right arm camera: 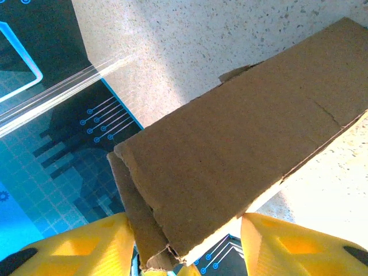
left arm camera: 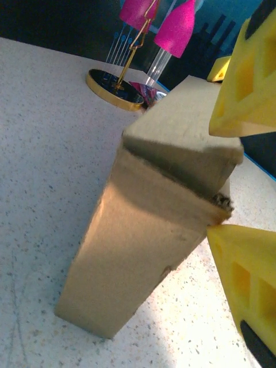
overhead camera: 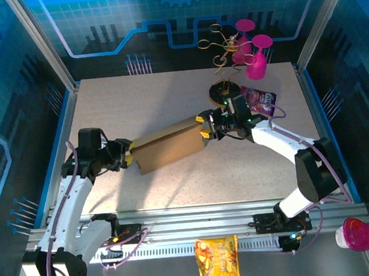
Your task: Fold the paper box
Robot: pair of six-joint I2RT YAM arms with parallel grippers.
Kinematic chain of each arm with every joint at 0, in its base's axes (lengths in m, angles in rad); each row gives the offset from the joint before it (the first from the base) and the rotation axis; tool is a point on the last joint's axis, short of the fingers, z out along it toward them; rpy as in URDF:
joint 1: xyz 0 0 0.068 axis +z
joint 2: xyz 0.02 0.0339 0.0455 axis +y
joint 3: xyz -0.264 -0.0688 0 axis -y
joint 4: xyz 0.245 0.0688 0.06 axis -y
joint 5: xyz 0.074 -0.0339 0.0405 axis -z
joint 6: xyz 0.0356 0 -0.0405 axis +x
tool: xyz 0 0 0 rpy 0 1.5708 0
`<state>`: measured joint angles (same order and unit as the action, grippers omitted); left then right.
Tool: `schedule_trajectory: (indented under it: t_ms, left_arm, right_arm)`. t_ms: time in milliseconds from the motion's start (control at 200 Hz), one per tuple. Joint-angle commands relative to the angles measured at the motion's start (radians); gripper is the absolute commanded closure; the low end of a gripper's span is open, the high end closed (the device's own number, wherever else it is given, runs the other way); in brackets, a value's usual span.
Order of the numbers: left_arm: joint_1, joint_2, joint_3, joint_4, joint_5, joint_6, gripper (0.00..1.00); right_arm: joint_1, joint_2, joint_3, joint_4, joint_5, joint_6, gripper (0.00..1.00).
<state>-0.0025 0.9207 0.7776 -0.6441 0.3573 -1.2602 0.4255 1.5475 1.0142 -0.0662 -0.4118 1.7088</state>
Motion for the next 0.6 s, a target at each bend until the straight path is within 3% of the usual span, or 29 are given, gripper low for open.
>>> schedule_trajectory:
  t_ms: [0, 315, 595]
  left_arm:
    - [0.010, -0.011, -0.036, 0.035, 0.024, -0.012, 0.60]
    - [0.012, -0.013, -0.073, 0.053, 0.027, -0.004, 0.76]
    - [0.011, -0.031, -0.082, 0.065, 0.045, -0.008, 0.79]
  right_arm:
    - [-0.014, 0.029, -0.006, -0.036, -0.004, -0.006, 0.50]
    - [-0.021, 0.018, -0.024, -0.040, -0.011, -0.017, 0.55]
    - [-0.028, -0.012, -0.040, -0.071, -0.017, -0.051, 0.61]
